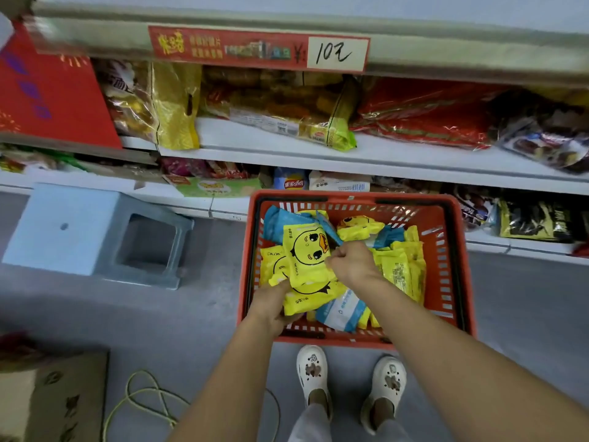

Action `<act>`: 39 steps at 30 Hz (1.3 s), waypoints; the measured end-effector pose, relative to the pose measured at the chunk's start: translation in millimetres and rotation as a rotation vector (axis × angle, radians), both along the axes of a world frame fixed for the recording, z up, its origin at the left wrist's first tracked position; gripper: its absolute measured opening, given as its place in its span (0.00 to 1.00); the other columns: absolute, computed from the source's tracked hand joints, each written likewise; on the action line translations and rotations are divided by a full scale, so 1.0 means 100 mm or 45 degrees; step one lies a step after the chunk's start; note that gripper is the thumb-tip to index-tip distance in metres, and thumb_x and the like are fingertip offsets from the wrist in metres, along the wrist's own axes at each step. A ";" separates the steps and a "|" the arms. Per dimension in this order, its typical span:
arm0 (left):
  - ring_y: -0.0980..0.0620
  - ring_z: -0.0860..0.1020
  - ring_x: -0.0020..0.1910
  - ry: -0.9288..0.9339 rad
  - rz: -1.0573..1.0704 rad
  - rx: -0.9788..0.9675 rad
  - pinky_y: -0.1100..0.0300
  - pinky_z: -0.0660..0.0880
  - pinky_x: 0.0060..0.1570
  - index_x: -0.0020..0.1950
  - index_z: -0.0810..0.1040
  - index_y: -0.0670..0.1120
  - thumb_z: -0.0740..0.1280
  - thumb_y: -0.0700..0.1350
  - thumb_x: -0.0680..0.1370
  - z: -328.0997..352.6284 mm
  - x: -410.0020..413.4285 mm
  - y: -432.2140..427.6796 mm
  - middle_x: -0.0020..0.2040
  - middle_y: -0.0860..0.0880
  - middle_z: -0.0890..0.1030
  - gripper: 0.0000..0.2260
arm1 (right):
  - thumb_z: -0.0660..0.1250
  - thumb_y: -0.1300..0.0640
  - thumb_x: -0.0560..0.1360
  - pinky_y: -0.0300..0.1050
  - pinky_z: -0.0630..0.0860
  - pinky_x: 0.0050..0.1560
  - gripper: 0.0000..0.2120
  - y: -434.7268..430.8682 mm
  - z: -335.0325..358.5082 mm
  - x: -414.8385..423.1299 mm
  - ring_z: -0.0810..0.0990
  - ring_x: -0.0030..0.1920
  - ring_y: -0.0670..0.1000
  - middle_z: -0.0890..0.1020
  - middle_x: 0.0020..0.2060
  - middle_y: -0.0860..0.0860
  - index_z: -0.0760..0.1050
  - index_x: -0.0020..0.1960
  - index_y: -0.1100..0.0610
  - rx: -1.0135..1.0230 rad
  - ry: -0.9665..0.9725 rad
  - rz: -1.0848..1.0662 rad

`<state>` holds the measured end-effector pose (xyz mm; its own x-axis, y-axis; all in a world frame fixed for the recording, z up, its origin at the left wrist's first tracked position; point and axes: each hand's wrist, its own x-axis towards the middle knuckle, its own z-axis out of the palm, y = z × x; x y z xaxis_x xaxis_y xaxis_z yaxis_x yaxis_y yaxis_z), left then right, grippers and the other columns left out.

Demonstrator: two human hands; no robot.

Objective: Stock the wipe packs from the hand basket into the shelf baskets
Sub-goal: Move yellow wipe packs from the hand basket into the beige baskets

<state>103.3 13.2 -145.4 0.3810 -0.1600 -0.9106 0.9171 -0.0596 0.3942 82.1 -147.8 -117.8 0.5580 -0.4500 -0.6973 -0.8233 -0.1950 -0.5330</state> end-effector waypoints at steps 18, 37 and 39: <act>0.44 0.77 0.64 -0.521 0.002 -0.206 0.42 0.74 0.61 0.73 0.66 0.51 0.74 0.75 0.52 1.72 -0.90 -1.24 0.66 0.46 0.77 0.55 | 0.66 0.67 0.73 0.42 0.71 0.25 0.09 -0.35 1.41 -1.48 0.74 0.23 0.51 0.75 0.26 0.58 0.69 0.36 0.63 0.179 -0.798 -0.633; 0.39 0.84 0.49 -0.859 -0.497 -0.371 0.39 0.79 0.51 0.50 0.81 0.44 0.61 0.52 0.81 2.66 -3.41 -3.99 0.47 0.43 0.86 0.14 | 0.66 0.52 0.73 0.47 0.60 0.33 0.19 -3.67 2.48 -4.41 0.61 0.34 0.53 0.64 0.31 0.55 0.66 0.34 0.65 -0.152 -1.028 -0.837; 0.39 0.83 0.49 -0.875 -0.506 -0.386 0.39 0.79 0.50 0.50 0.81 0.44 0.60 0.53 0.82 2.75 -3.53 -4.20 0.47 0.43 0.86 0.15 | 0.66 0.53 0.73 0.48 0.59 0.37 0.19 -3.81 2.56 -4.55 0.62 0.36 0.53 0.67 0.33 0.54 0.68 0.37 0.70 -0.116 -1.097 -0.932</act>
